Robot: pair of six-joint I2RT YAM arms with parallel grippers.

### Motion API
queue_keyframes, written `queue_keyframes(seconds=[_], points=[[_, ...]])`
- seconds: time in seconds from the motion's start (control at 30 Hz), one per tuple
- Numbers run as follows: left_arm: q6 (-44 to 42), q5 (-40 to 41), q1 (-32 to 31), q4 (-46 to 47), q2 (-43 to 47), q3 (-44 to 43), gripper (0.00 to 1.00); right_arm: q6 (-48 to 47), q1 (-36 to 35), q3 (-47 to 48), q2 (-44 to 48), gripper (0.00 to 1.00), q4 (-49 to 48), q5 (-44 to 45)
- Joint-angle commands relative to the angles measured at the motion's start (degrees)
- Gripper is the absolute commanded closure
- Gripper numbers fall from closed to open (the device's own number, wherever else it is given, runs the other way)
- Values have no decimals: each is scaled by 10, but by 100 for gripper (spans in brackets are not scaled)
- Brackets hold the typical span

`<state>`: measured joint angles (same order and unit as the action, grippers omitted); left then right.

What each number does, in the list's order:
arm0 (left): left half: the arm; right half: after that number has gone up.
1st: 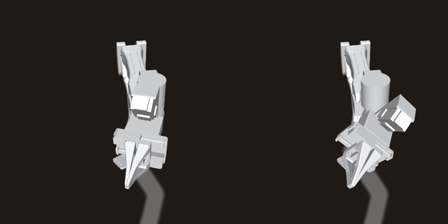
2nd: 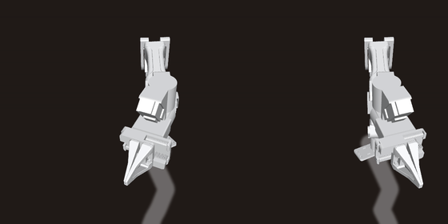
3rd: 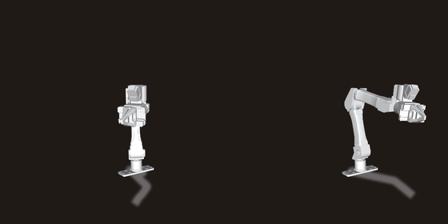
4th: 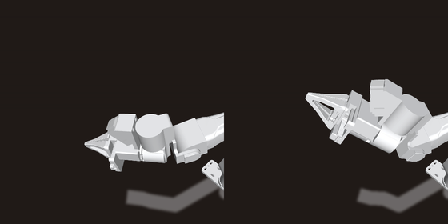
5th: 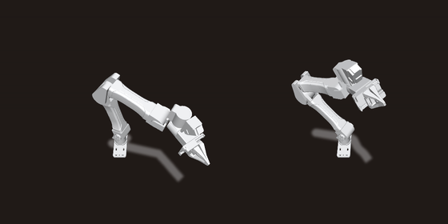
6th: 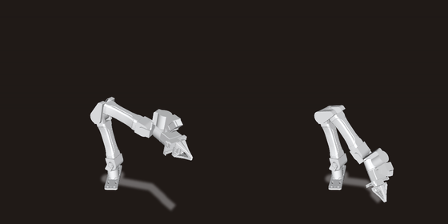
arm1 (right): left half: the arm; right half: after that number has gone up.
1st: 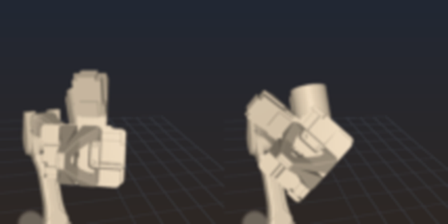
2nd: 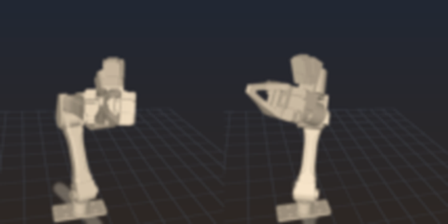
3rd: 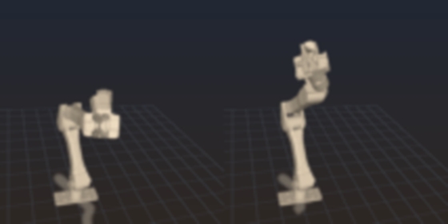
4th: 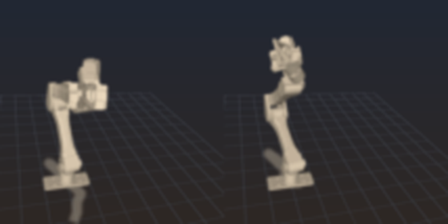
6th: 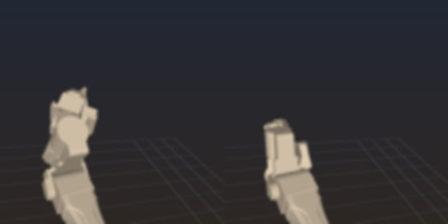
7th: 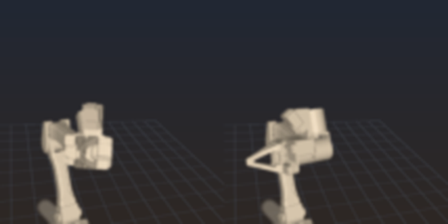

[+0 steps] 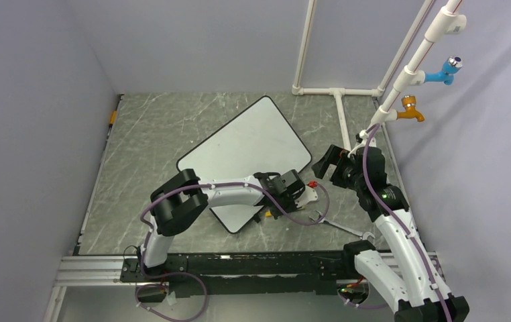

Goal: Write a sentence on the whiteboard
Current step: Pick up the whiteboard marker from the center of the board, then pass from the left arm to the right

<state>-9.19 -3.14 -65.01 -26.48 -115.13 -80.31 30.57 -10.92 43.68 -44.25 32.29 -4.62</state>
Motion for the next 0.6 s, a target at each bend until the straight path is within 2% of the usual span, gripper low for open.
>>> queue_keyframes(seconds=[0.0, 0.13, 0.43, 0.57], points=[[4, -33, -1, 35, 43, 18, 100, -9, -1, 37, 9, 0, 17, 24], [1, -54, 0, 47, 105, 31, 100, -17, -1, 58, 14, 0, 17, 9], [-15, -73, 8, 25, 226, 42, 100, -12, -1, 82, 21, 0, -5, -100], [-15, -88, 32, 28, 282, 65, 100, -10, -1, 96, 21, 0, -18, -156]])
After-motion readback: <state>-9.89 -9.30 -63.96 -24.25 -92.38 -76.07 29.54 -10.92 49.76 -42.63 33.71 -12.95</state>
